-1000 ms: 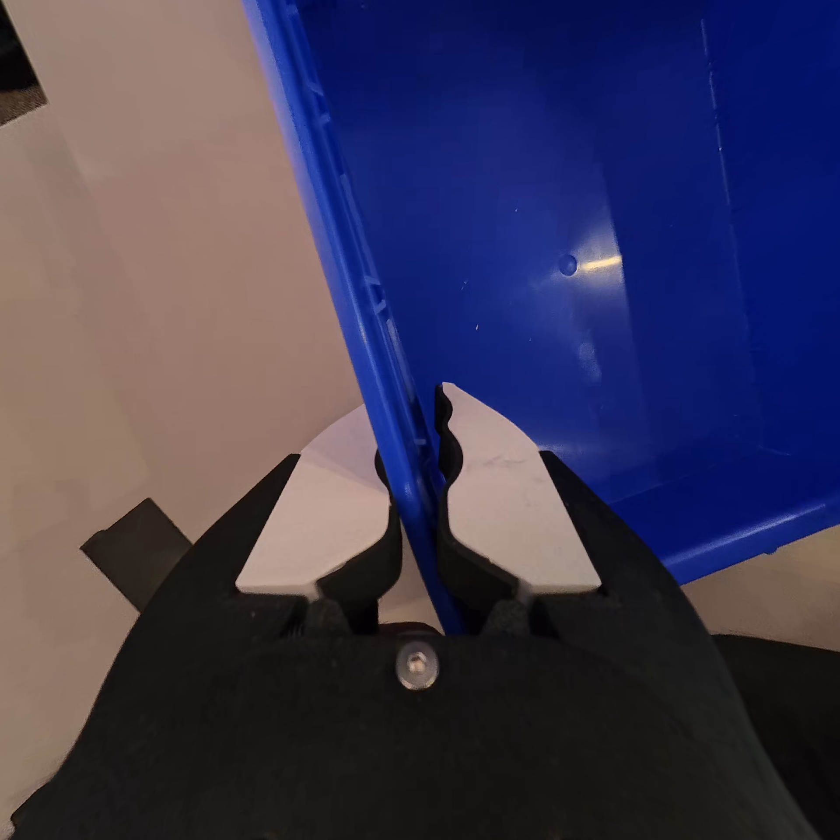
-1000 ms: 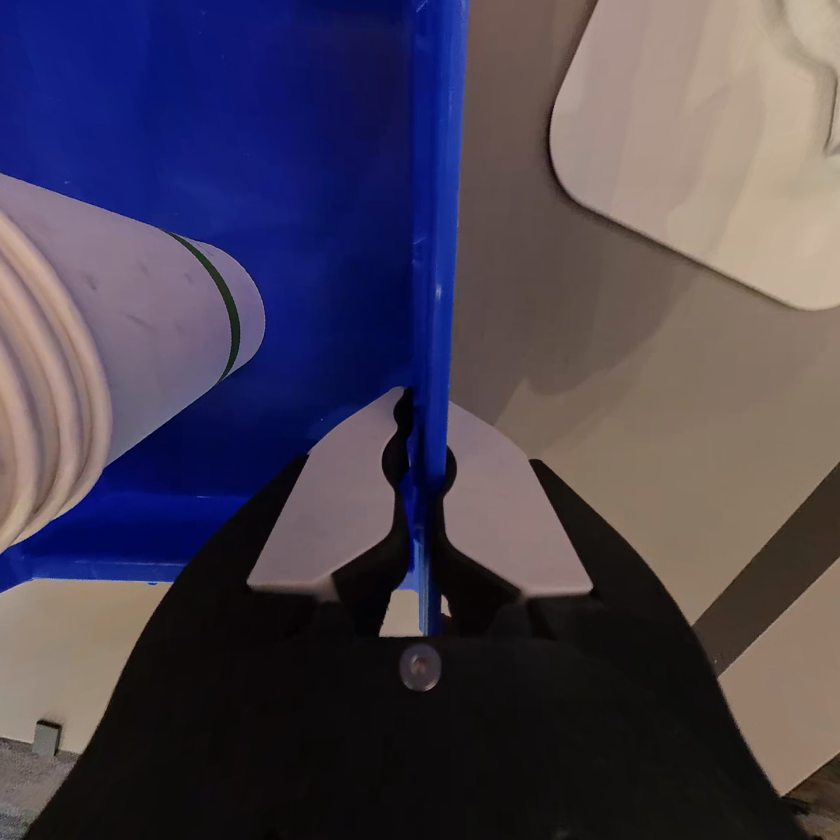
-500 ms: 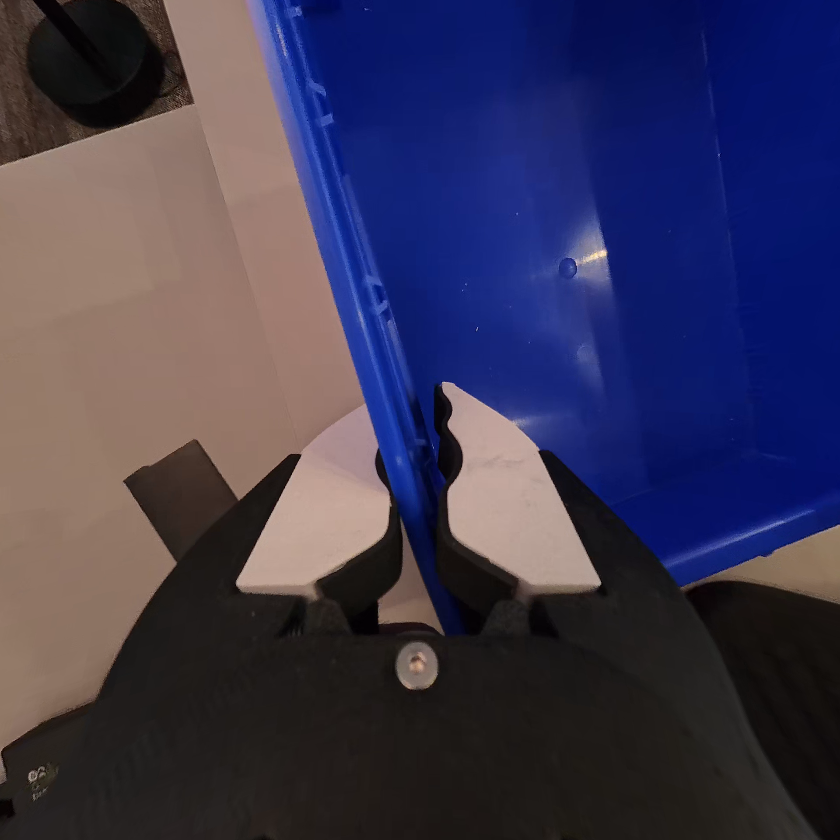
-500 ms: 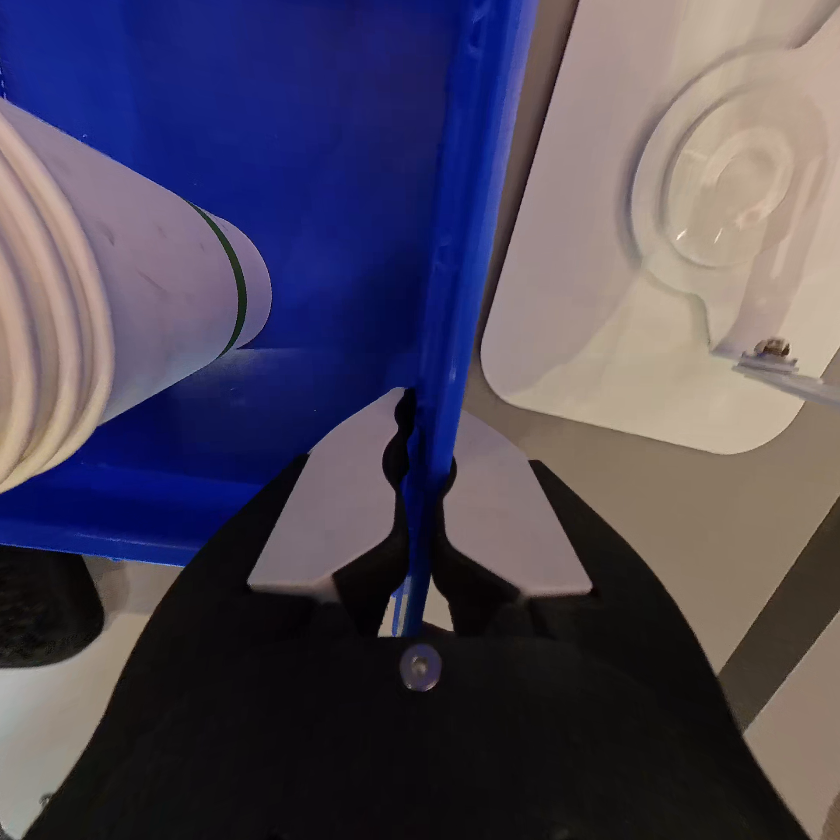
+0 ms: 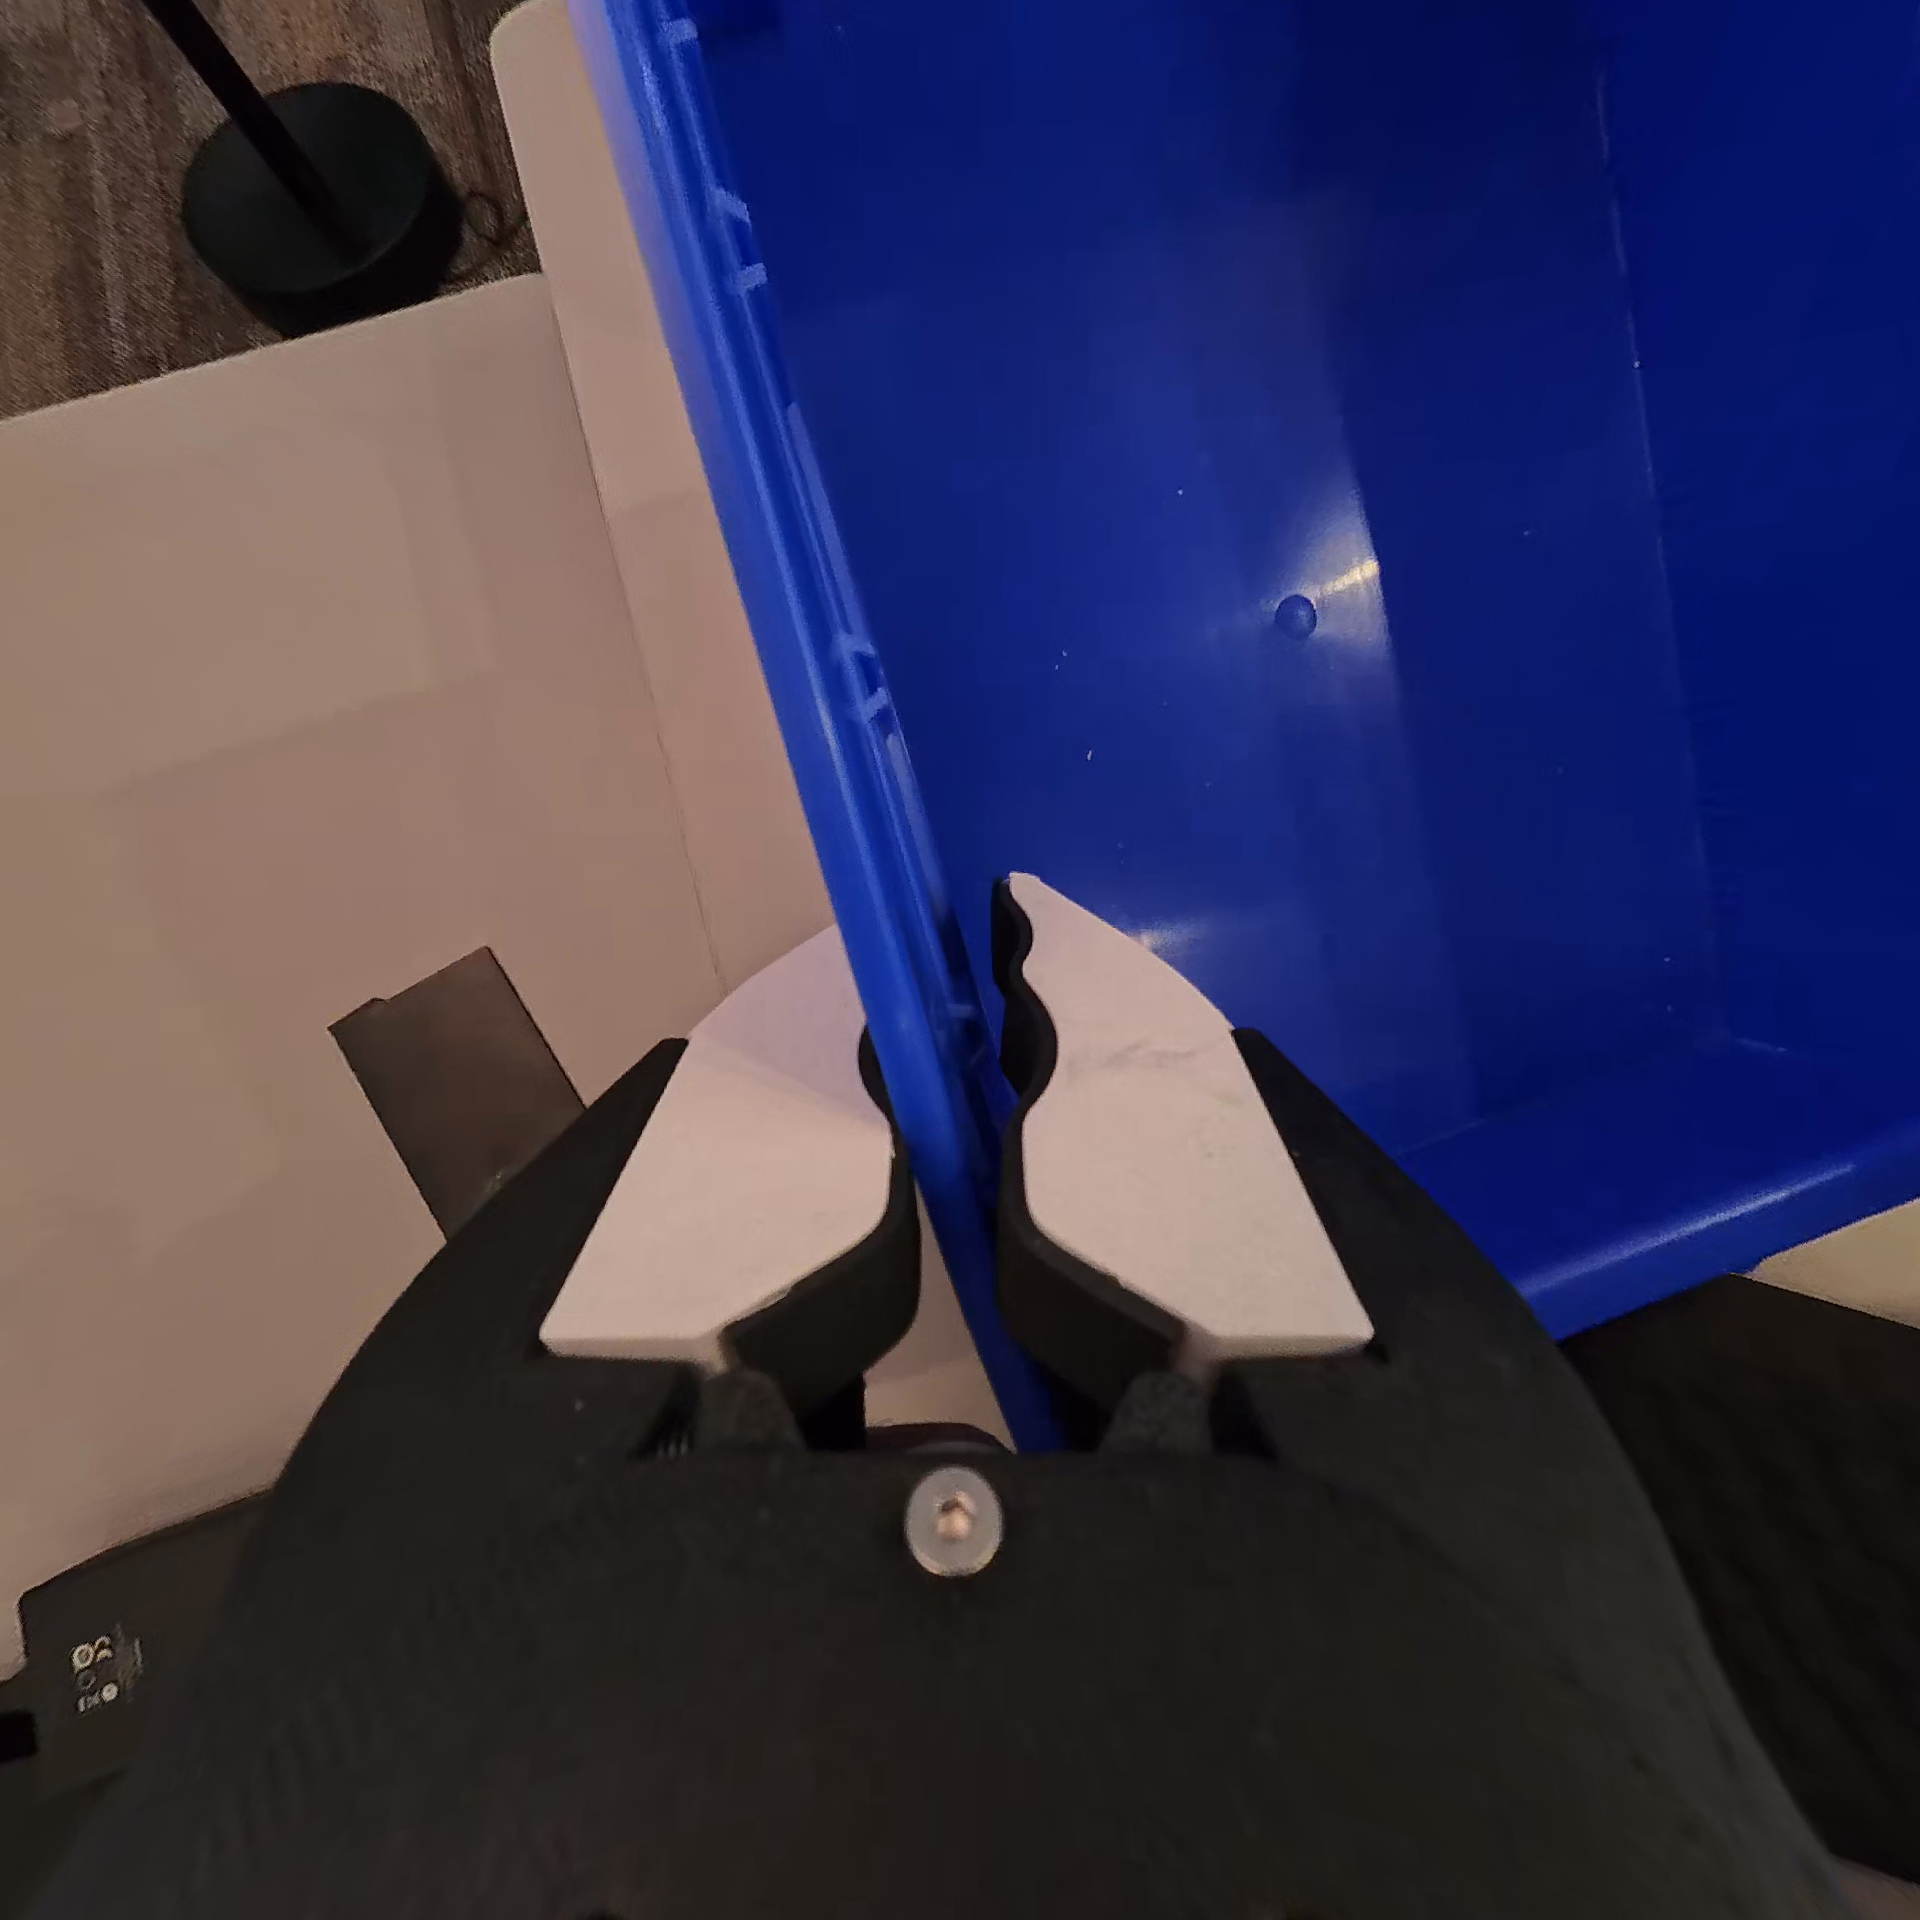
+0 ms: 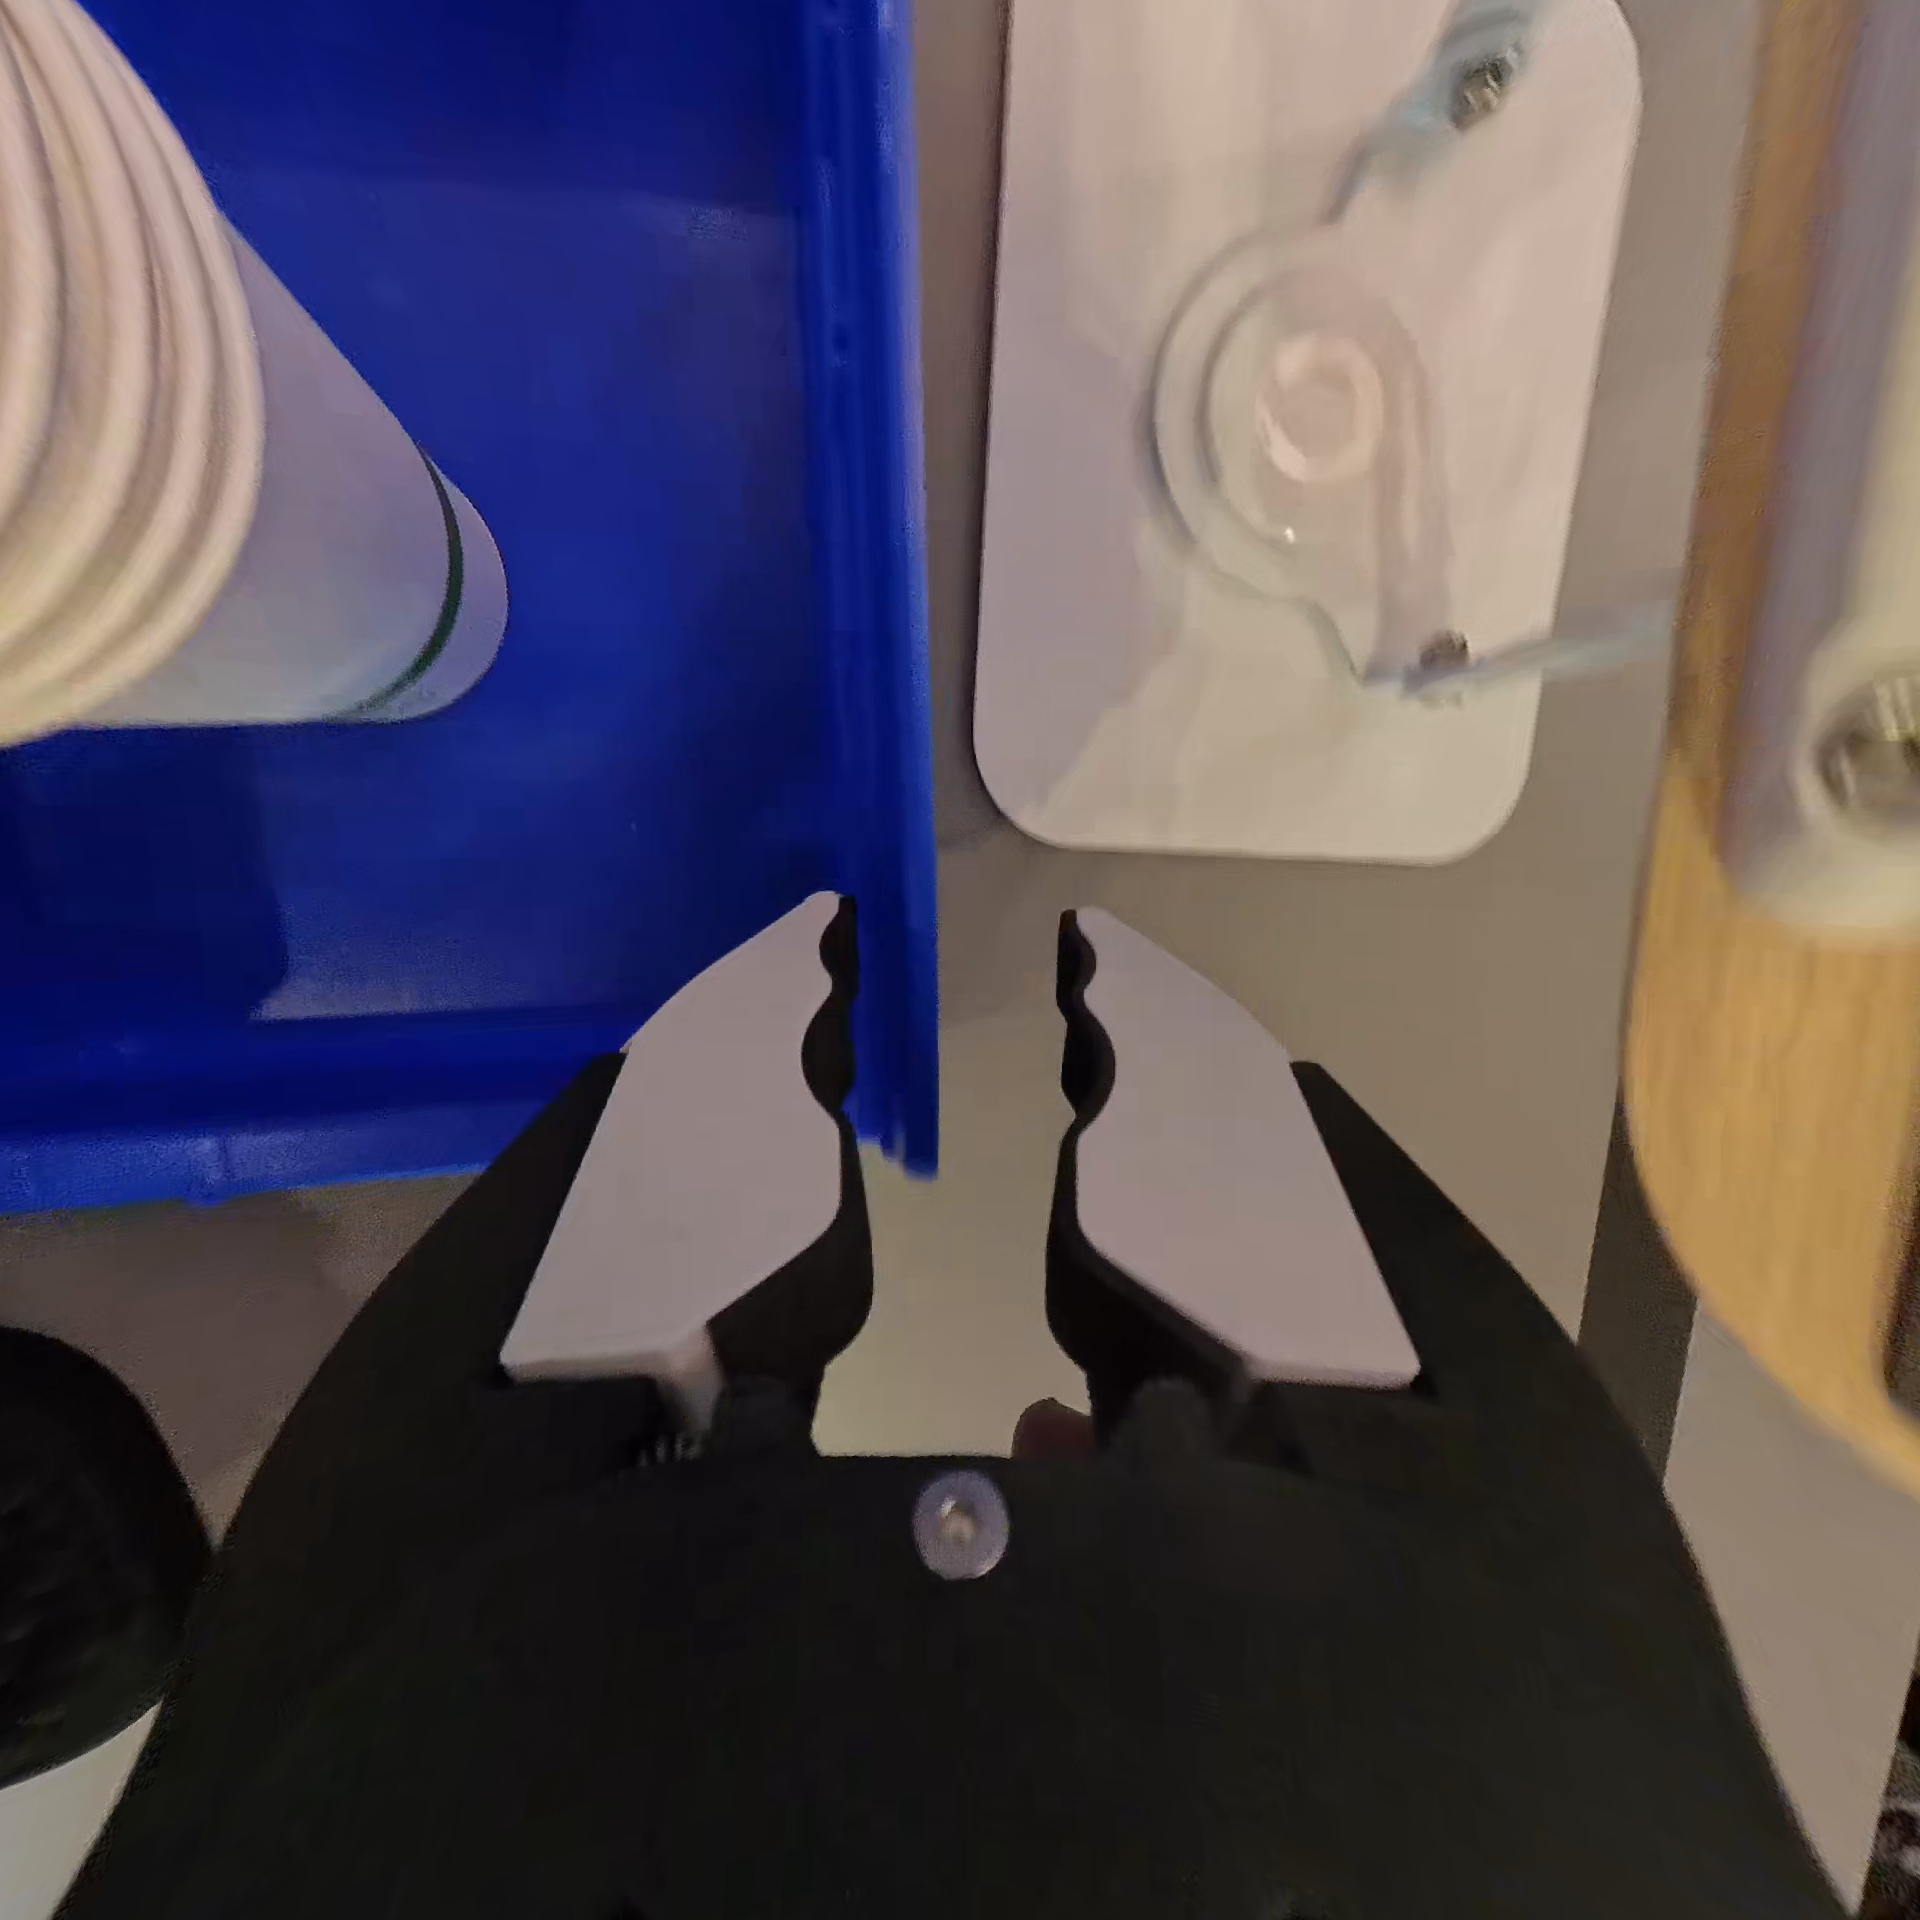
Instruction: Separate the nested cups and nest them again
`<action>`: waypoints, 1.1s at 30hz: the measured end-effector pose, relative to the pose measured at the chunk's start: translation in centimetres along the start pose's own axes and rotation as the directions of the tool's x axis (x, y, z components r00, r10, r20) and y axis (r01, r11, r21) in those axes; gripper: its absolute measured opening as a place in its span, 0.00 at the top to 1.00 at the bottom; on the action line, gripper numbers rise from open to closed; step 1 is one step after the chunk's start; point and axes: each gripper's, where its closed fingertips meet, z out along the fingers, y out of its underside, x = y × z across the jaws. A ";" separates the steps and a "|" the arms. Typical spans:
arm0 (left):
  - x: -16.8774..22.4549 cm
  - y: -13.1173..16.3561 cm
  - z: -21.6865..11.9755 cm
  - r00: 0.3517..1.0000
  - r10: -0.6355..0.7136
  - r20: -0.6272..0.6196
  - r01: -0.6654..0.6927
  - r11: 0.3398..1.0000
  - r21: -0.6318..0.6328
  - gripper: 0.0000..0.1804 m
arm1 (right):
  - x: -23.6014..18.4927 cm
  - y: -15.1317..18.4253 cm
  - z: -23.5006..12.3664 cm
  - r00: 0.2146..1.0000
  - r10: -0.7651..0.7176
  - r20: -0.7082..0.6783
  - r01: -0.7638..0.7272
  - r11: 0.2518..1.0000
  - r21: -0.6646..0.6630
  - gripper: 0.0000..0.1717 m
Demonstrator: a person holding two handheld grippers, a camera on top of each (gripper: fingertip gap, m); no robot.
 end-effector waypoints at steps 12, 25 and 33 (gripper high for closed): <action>5.8 -3.1 -4.7 0.999 0.016 -0.050 -0.012 0.996 0.083 0.93 | -2.9 6.9 -4.4 0.979 0.189 -0.073 -0.182 0.979 0.097 0.81; 10.9 0.2 -8.3 0.997 0.047 -0.062 -0.041 0.996 0.082 0.93 | -13.2 6.6 0.0 0.990 0.077 0.118 -0.082 0.996 0.043 0.91; 11.1 1.6 -10.6 0.999 0.020 -0.047 -0.014 0.993 0.114 0.93 | -13.9 2.1 2.1 0.990 0.042 0.135 -0.059 0.990 0.124 0.98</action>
